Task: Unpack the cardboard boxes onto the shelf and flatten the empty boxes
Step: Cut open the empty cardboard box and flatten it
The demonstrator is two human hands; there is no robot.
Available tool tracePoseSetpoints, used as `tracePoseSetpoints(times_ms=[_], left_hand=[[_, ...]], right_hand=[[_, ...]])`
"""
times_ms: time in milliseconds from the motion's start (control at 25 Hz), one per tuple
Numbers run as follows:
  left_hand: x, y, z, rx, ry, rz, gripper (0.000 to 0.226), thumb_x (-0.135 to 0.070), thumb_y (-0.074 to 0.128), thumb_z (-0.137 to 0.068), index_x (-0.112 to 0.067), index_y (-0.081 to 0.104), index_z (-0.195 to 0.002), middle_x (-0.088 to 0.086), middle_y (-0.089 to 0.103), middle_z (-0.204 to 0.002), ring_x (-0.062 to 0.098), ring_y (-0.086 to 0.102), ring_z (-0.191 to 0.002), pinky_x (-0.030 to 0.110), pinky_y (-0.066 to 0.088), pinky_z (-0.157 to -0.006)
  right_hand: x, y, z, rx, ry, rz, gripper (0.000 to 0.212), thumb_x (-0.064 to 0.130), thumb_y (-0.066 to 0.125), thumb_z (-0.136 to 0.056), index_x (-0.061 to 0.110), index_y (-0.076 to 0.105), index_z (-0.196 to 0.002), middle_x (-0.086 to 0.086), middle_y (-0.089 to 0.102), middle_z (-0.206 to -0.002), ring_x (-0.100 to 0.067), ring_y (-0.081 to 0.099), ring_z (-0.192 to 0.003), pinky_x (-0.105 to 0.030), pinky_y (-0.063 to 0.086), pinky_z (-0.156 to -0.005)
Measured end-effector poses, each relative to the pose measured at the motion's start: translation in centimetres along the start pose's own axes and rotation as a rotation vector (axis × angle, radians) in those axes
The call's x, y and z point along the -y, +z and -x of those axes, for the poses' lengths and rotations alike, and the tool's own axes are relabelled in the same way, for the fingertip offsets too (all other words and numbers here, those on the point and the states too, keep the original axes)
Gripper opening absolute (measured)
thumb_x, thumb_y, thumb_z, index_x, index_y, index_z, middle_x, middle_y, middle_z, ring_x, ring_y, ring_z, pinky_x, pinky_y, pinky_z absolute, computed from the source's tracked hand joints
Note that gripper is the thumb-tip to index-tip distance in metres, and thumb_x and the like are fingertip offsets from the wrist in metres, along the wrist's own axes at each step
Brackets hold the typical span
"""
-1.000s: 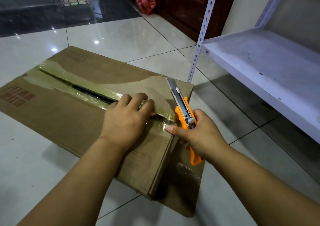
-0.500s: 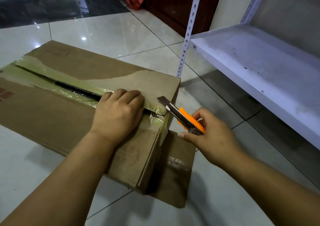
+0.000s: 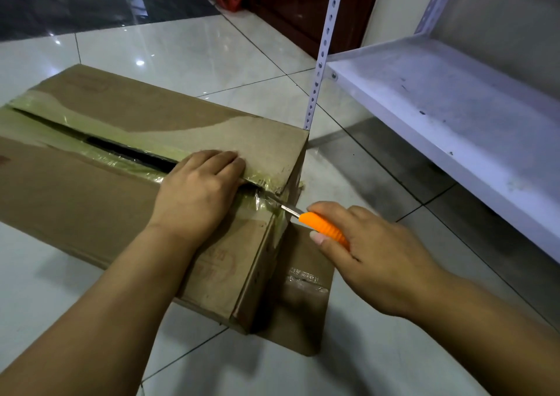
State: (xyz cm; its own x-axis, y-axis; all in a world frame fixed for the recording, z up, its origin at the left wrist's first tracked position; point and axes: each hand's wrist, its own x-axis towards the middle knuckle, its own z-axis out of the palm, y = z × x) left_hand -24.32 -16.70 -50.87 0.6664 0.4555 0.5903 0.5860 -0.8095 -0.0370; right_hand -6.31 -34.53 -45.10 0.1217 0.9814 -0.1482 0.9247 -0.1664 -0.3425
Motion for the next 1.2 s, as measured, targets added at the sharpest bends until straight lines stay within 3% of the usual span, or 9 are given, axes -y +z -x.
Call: tracePoseSetpoints(times_ms=[240,440,640,760,920,1080,1200], left_hand=[[-0.1,0.0,0.0,-0.017,0.004,-0.012,0.024,-0.014,0.06,-0.084,-0.002,0.071,-0.101,0.015,0.07,-0.106,0.035,0.067,-0.094,0.043,0.055,-0.079],[-0.2,-0.1,0.0,0.01,-0.015,-0.007,0.03,-0.019,0.052,-0.087,-0.002,0.07,-0.104,0.017,0.069,-0.108,0.037,0.066,-0.096,0.044,0.055,-0.076],[-0.2,-0.3,0.0,-0.002,-0.002,-0.016,0.028,-0.01,0.057,-0.084,0.001,0.069,-0.107,0.02,0.069,-0.109,0.04,0.065,-0.096,0.047,0.055,-0.077],[-0.2,-0.3,-0.2,-0.035,-0.025,0.015,0.029,-0.012,0.052,-0.089,0.002,0.068,-0.109,0.02,0.068,-0.109,0.04,0.065,-0.097,0.048,0.055,-0.082],[-0.3,-0.2,-0.3,-0.009,-0.022,0.051,0.028,-0.015,0.053,-0.089,0.0,0.07,-0.105,0.018,0.069,-0.107,0.038,0.066,-0.095,0.049,0.056,-0.078],[-0.1,-1.0,-0.2,0.081,-0.11,0.194,0.024,-0.017,0.064,-0.083,-0.004,0.074,-0.1,0.013,0.071,-0.105,0.032,0.067,-0.094,0.038,0.054,-0.078],[0.4,-1.7,0.0,0.188,-0.249,0.379,0.027,-0.013,0.072,-0.084,-0.007,0.071,-0.109,0.007,0.067,-0.119,0.021,0.062,-0.112,0.026,0.041,-0.097]], right_hand=[[2.0,-0.4,-0.2,0.003,-0.015,0.066,0.043,0.058,0.021,-0.097,0.045,0.02,-0.138,0.005,0.048,-0.117,-0.018,0.054,-0.097,-0.031,0.046,-0.077],[2.6,-0.4,0.0,-0.031,0.055,0.183,0.038,0.054,0.024,-0.1,0.04,0.021,-0.134,0.0,0.047,-0.114,-0.023,0.052,-0.091,-0.031,0.039,-0.068],[2.1,0.2,-0.7,-0.078,0.097,0.268,0.041,0.053,0.026,-0.1,0.04,0.016,-0.137,-0.005,0.043,-0.119,-0.028,0.051,-0.103,-0.034,0.04,-0.073],[0.7,0.4,-1.6,-0.139,0.16,0.274,0.045,0.054,0.028,-0.099,0.039,0.015,-0.139,-0.007,0.043,-0.123,-0.029,0.051,-0.106,-0.036,0.047,-0.08],[0.3,0.6,-1.3,-0.18,0.122,0.241,0.047,0.058,0.028,-0.097,0.044,0.014,-0.139,-0.001,0.043,-0.122,-0.024,0.05,-0.108,-0.035,0.048,-0.083],[0.5,0.5,-1.2,-0.144,0.022,0.149,0.048,0.065,0.029,-0.092,0.043,0.027,-0.135,0.008,0.051,-0.119,-0.017,0.053,-0.105,-0.032,0.047,-0.081],[-0.1,0.3,-1.2,-0.119,0.035,0.074,0.057,0.072,0.026,-0.08,0.038,0.044,-0.122,0.01,0.057,-0.108,-0.013,0.054,-0.094,-0.031,0.047,-0.076]])
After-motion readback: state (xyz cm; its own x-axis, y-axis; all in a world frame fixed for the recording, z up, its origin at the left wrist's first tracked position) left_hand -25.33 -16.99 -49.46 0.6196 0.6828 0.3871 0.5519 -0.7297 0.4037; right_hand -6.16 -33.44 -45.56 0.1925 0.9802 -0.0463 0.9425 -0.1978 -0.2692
